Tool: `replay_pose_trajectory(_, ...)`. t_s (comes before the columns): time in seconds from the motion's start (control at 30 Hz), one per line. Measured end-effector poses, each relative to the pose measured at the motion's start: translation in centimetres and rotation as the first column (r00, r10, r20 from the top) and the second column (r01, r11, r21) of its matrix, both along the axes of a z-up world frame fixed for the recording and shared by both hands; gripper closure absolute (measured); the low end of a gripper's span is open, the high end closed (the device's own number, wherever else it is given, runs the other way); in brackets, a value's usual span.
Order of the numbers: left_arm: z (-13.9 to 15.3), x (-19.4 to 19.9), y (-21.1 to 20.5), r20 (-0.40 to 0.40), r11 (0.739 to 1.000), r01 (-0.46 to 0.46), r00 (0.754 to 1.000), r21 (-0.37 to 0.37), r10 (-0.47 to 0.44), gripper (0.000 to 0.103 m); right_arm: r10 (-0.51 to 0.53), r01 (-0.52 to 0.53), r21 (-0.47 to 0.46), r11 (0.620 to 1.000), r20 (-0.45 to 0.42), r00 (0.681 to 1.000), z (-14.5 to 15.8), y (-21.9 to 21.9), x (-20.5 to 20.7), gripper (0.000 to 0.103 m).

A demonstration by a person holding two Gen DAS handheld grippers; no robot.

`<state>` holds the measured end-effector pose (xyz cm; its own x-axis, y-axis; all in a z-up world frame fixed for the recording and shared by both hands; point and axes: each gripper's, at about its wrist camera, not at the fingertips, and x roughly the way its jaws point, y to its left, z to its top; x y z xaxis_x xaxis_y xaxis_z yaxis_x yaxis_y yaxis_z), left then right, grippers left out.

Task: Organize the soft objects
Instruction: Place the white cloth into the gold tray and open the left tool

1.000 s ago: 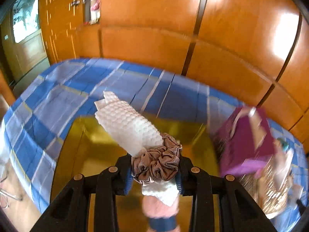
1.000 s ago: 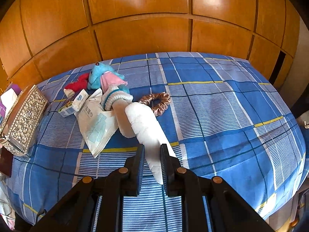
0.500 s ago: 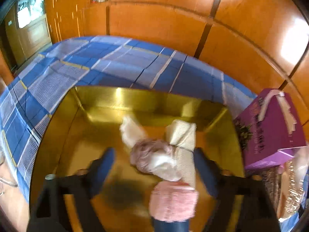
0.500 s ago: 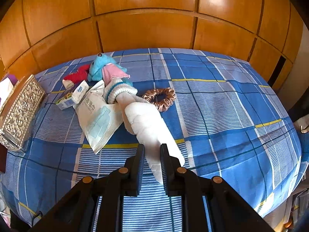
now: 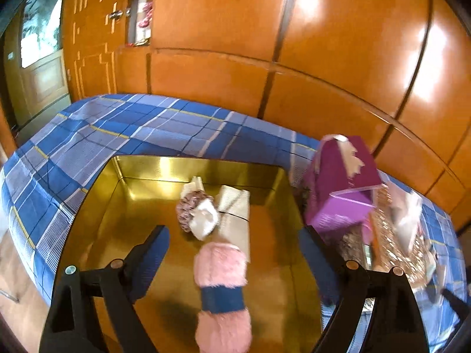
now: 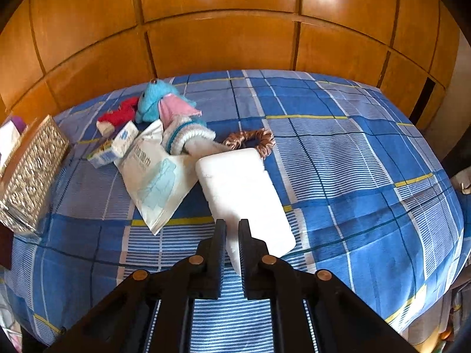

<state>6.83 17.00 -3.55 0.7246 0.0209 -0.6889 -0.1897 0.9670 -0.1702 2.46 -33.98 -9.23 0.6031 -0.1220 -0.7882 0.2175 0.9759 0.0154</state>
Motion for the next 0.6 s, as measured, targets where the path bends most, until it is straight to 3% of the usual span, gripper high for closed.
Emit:
replay_pose_trajectory(0.23, -0.2, -1.6, -1.9, -0.02, 0.999, 0.05, 0.999, -0.021, -0.05, 0.013, -0.029, 0.022, 0.119, 0.993, 0.055, 0.998, 1.6, -1.5, -0.8, 0.102)
replay_pose_trajectory(0.4, -0.5, -2.2, -2.7, -0.028, 0.997, 0.072, 0.997, -0.014, -0.073, 0.014, -0.019, 0.016, 0.056, 0.998, 0.064, 0.998, 2.2, -1.6, -0.8, 0.1)
replay_pose_trajectory(0.47, -0.7, -2.3, -2.8, -0.039, 0.997, 0.079, 0.996, -0.021, -0.08, 0.013, -0.004, 0.002, 0.063, 0.998, 0.04, 0.999, 1.9, -2.1, -0.3, 0.076)
replay_pose_trajectory(0.5, -0.8, -2.4, -2.9, -0.042, 0.996, 0.083, 0.996, -0.021, -0.084, 0.013, -0.005, 0.003, 0.059, 0.998, 0.03, 1.0, 1.9, -2.3, -0.2, 0.057)
replay_pose_trajectory(0.57, -0.8, -2.6, -3.0, -0.043, 0.996, 0.088, 0.995, -0.021, -0.089, 0.013, 0.013, -0.015, 0.066, 0.998, 0.03, 0.999, 2.0, -2.4, -0.1, 0.053)
replay_pose_trajectory(0.6, -0.8, -2.7, -3.1, -0.045, 0.996, 0.088, 0.995, -0.021, -0.089, 0.013, 0.024, -0.026, 0.06, 0.998, 0.028, 0.999, 2.1, -2.4, -0.1, 0.046)
